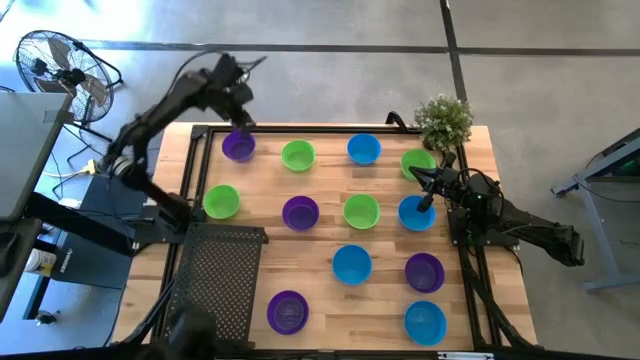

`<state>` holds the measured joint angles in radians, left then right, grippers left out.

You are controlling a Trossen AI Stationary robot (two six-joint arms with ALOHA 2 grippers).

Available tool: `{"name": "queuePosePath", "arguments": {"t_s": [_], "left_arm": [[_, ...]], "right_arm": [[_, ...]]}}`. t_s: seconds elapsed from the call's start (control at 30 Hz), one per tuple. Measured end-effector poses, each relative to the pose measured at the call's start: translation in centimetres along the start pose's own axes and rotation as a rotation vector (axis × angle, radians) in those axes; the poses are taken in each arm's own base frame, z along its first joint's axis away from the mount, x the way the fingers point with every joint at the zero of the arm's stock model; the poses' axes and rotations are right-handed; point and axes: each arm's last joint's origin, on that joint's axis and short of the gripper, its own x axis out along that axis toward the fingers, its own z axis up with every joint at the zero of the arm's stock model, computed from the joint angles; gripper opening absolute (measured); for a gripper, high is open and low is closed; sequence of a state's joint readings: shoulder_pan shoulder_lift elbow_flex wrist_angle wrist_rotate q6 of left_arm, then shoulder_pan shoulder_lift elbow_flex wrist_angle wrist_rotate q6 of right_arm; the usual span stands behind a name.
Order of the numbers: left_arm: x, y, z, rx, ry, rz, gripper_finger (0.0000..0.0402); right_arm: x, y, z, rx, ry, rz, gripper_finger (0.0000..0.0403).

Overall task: Pick & Place Mini bowls
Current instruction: Put the violet bowl on the shelf

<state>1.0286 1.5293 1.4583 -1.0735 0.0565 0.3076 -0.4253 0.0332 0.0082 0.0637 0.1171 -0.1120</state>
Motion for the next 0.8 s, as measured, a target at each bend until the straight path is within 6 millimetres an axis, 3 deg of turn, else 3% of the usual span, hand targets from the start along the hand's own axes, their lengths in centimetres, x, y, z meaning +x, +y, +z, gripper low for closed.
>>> {"name": "queuePosePath", "arguments": {"t_s": [0.13, 0.27, 0.43, 0.63, 0.8], "left_arm": [[2.6, 3.7, 0.7, -0.013, 0.122, -0.072, 0.0036], [5.1, 5.5, 1.1, -0.009, 0.193, -0.060, 0.0030], [7.5, 6.6, 1.1, 0.010, 0.295, -0.023, 0.0071], [8.8, 6.8, 1.0, 0.007, 0.353, -0.025, 0.0143], [9.1, 6.7, 0.9, 0.008, 0.356, -0.079, 0.0157]], "right_arm": [[0.0, 0.0, 0.0, 0.000, 0.000, 0.000, 0.0000], [0.0, 0.0, 0.0, 0.000, 0.000, 0.000, 0.0000], [0.0, 0.0, 0.0, 0.000, 0.000, 0.000, 0.0000], [0.0, 0.0, 0.0, 0.000, 0.000, 0.000, 0.0000], [0.0, 0.0, 0.0, 0.000, 0.000, 0.000, 0.0000]]}}
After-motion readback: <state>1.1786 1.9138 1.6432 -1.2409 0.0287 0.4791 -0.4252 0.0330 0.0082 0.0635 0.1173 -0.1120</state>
